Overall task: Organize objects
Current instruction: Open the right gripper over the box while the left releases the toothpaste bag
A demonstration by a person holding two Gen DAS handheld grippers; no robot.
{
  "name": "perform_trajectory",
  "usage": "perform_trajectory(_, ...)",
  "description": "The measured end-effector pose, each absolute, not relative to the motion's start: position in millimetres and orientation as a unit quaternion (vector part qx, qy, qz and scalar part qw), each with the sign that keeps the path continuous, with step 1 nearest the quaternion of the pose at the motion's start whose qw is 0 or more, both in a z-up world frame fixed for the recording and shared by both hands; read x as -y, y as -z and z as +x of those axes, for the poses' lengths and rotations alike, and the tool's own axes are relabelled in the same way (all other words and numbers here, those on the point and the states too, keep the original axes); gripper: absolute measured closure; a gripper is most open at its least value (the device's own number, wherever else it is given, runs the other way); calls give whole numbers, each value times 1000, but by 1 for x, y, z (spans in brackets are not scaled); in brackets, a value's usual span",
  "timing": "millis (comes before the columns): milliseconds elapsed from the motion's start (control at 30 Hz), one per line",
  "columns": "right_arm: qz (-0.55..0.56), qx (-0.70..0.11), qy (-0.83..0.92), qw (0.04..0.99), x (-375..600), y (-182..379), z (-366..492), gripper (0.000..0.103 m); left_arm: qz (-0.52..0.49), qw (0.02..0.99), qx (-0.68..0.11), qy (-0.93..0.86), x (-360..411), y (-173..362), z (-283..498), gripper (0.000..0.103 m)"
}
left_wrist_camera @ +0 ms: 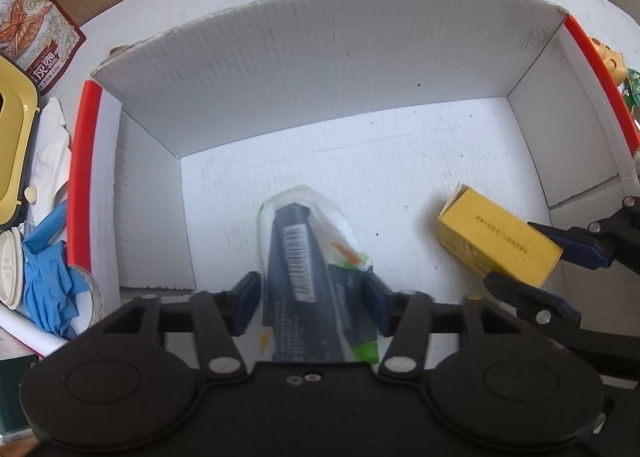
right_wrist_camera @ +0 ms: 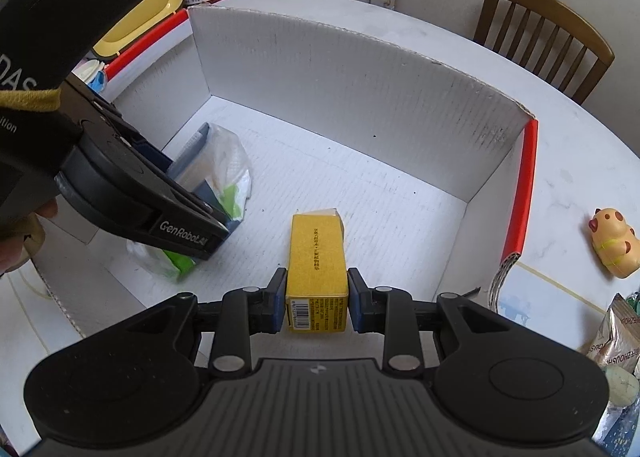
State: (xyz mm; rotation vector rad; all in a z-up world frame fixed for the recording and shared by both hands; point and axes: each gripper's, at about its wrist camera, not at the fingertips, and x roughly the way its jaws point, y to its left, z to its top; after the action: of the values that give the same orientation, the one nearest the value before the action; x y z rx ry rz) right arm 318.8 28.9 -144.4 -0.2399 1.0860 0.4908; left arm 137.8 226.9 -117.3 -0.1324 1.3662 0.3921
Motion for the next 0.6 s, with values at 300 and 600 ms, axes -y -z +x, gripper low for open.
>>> perform_trajectory(300, -91, -490, -234, 835, -17, 129, 309, 73, -65, 772, -605, -183, -222, 99, 126, 33)
perform_trajectory(600, -56, -456, -232, 857, -1, 97, 292, 53, -62, 801, -566, -185, -208, 76, 115, 33)
